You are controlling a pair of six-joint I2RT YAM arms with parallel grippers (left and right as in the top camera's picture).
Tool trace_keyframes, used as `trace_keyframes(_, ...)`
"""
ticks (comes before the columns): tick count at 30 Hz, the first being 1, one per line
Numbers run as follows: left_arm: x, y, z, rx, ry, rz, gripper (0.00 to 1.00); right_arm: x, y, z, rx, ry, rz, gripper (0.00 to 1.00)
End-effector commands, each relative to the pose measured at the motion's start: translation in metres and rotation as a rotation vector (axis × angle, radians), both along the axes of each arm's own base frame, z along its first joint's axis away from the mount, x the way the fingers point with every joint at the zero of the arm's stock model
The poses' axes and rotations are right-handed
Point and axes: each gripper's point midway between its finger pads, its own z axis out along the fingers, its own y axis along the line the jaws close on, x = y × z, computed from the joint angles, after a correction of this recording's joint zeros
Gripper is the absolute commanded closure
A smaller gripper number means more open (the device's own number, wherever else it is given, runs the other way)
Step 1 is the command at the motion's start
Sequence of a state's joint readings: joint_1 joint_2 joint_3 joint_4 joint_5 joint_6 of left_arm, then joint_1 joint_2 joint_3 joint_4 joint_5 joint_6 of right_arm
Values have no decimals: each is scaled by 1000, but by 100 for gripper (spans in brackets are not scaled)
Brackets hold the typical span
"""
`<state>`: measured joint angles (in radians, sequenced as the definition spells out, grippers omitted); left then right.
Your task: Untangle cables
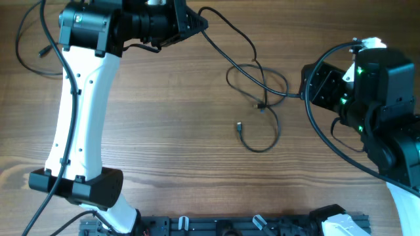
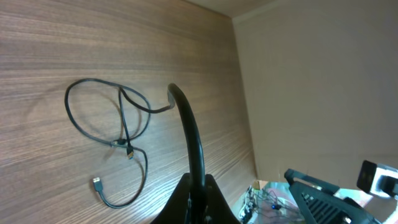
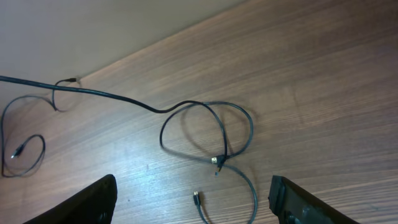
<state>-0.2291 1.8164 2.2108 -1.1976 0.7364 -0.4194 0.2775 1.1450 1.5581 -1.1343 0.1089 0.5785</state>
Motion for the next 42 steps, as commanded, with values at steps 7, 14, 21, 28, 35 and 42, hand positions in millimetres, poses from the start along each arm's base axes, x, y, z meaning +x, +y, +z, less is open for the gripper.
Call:
trace_keyframes(7,-23,-48,125,-416,-357,-366,96,-9,-18,-5,-59,23,-67,0)
trace_keyframes(14,-29,-29,176,-415,-565,-264,96,-16,-29,-15,-73,74,-140,0)
trace_keyframes(21,59,126,37,278,-242,615,96,-12,-25,-34,-89,161,-124,0)
trace_keyframes(28,53,181,47,123,-238,506,96,-2,-19,-53,-99,234,-110,0)
trace_keyframes(35,-13,109,135,-367,-416,-129,96,2,-9,-64,-75,281,-77,0)
trace_keyframes(42,18,136,121,-308,-329,116,96,-1,-1,-67,-48,302,-41,0)
